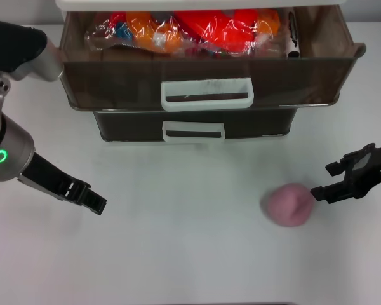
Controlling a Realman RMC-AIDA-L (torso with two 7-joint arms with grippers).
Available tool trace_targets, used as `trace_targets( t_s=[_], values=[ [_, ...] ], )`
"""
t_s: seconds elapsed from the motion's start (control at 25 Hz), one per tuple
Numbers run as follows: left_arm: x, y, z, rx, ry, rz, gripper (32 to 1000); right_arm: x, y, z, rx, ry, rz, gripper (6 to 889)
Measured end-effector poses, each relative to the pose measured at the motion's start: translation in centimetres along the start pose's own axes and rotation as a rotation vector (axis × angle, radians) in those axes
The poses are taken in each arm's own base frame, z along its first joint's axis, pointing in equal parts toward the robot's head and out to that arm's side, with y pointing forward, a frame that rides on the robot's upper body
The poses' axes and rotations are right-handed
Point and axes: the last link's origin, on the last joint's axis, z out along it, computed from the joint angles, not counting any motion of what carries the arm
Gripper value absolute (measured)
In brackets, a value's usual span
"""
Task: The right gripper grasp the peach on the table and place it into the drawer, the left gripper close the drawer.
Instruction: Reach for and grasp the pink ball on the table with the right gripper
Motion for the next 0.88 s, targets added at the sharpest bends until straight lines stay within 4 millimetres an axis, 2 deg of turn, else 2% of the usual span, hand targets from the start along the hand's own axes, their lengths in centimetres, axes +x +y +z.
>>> trace_targets(
  t_s=[0.88],
  values=[
    [0.2,0.0,0.0,0.001,0.011,0.004,796,-0.1,0.2,2.7,-0.057,-0.016,-0.026,600]
  ],
)
